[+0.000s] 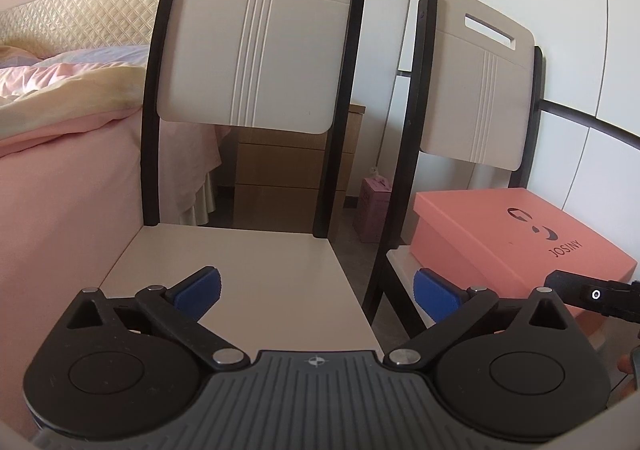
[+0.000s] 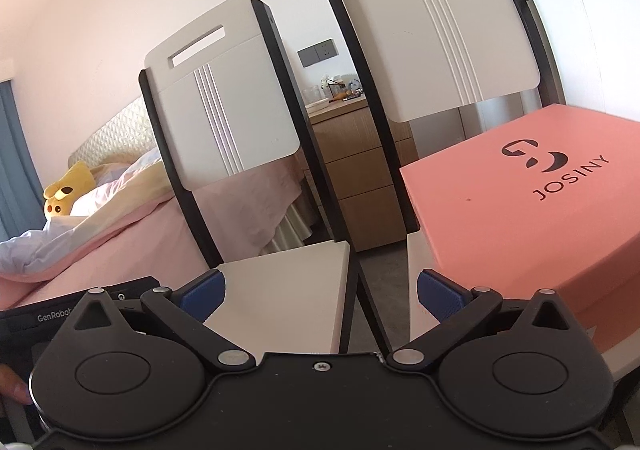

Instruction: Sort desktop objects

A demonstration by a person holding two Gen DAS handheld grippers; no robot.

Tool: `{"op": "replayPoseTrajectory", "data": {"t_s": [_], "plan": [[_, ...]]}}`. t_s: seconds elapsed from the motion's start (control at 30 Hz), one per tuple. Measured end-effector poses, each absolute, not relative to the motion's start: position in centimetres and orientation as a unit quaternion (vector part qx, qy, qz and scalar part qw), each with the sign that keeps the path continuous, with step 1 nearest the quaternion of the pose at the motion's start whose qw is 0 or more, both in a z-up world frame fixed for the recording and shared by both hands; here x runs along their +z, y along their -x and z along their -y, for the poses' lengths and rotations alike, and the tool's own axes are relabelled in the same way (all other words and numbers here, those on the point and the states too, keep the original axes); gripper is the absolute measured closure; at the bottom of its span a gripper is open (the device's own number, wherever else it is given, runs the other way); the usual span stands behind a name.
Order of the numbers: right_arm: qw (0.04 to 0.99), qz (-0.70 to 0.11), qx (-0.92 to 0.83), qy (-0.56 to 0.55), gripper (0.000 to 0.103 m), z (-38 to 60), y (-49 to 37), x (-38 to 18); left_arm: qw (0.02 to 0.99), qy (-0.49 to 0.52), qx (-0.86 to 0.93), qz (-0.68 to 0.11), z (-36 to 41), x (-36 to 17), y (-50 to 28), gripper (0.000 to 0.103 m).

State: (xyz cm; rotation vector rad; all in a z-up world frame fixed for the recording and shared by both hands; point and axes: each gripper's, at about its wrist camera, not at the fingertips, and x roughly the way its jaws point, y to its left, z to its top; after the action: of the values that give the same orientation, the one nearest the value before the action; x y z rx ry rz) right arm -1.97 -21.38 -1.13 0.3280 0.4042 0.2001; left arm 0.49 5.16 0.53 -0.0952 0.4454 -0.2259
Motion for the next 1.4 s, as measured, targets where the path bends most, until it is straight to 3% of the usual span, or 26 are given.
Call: {"op": "replayPoseTrajectory", "data": {"t_s": [0.43,1.4], "plan": [[0.971,-0.187,0.102,-0.107,0.001,16.4,2.0,-1.1,0.971,0.057,-0.087,-0.217,-7.8,-0.4,1.1,0.0],[0.973,-0.198,0.09,-0.083,0.001,15.8,2.0,-1.4,0.972,0.038,-0.066,-0.222,-7.7,-0.5,0.9,0.0]]}}
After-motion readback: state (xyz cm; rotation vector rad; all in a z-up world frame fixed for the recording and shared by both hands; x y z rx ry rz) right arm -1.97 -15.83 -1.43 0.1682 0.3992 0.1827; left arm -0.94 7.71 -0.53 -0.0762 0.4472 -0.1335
